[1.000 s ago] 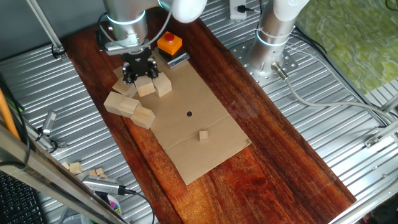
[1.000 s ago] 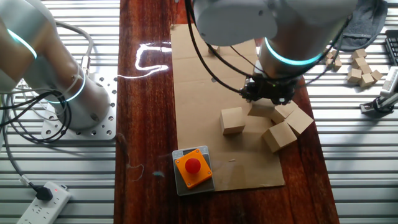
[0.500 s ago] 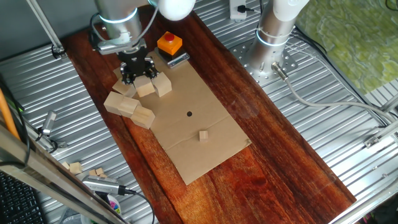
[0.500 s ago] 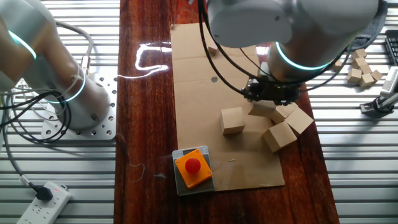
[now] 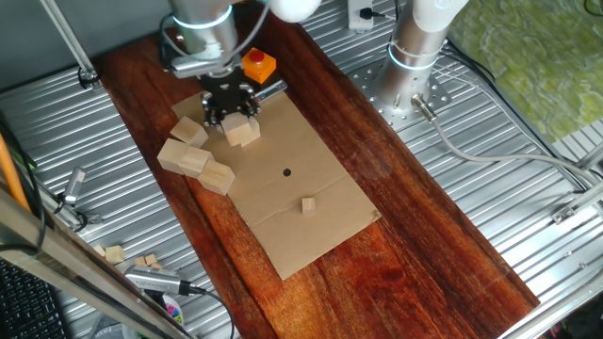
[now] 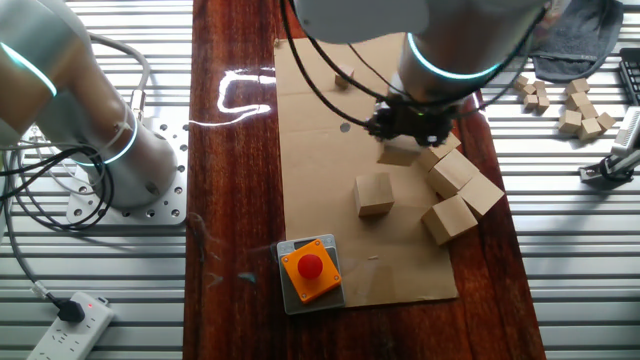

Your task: Stack the blocks into a pyramid shape

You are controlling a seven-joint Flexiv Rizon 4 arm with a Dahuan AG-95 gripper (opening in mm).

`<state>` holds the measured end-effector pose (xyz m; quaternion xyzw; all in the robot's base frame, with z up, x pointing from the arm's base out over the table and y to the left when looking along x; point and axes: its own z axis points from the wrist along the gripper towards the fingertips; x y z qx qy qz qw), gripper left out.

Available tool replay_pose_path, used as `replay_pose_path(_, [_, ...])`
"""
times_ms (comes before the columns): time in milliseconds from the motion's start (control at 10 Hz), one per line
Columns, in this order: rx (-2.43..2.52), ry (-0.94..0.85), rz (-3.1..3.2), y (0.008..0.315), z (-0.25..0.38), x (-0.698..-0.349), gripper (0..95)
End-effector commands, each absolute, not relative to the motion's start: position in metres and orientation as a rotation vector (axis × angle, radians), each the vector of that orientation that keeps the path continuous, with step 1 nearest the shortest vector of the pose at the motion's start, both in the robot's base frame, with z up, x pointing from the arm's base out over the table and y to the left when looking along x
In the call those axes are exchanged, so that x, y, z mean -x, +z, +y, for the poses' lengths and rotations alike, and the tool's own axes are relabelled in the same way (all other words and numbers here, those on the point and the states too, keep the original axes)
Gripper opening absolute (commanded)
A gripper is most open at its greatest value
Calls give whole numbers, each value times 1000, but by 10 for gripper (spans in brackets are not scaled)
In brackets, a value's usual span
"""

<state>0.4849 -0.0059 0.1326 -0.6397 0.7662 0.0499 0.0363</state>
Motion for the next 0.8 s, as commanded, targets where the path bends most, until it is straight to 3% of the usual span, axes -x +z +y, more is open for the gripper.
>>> replay_pose_path(100, [1957,229,2329,128,-4,-473,0])
replay_pose_path(800, [2032,159,2194,109,0,-438,0])
